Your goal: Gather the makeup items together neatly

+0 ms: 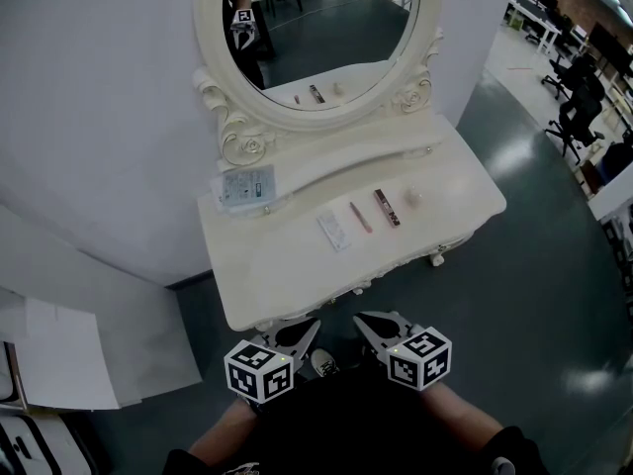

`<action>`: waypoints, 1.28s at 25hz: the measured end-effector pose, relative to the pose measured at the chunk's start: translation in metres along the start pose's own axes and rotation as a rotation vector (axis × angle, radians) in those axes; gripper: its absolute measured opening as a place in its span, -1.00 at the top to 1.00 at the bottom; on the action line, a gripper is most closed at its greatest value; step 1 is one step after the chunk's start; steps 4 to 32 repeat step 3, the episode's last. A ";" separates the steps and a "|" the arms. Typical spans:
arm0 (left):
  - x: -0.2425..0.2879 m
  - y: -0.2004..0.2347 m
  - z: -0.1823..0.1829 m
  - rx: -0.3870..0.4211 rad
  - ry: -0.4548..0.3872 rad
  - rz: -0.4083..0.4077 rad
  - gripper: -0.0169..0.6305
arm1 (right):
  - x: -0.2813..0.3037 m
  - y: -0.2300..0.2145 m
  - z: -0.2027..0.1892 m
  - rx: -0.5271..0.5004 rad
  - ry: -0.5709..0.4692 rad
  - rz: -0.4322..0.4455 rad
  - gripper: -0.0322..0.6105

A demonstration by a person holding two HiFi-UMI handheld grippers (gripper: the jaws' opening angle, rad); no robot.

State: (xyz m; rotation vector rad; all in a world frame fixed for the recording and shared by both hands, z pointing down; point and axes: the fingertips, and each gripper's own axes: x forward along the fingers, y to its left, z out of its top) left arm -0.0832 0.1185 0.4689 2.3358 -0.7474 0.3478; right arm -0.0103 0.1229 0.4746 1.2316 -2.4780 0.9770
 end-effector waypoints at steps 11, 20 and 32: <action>0.000 -0.001 0.000 0.000 -0.001 -0.001 0.92 | 0.000 0.000 0.000 -0.001 0.001 0.000 0.81; 0.000 -0.001 0.000 0.000 -0.001 -0.001 0.92 | 0.000 0.000 0.000 -0.001 0.001 0.000 0.81; 0.000 -0.001 0.000 0.000 -0.001 -0.001 0.92 | 0.000 0.000 0.000 -0.001 0.001 0.000 0.81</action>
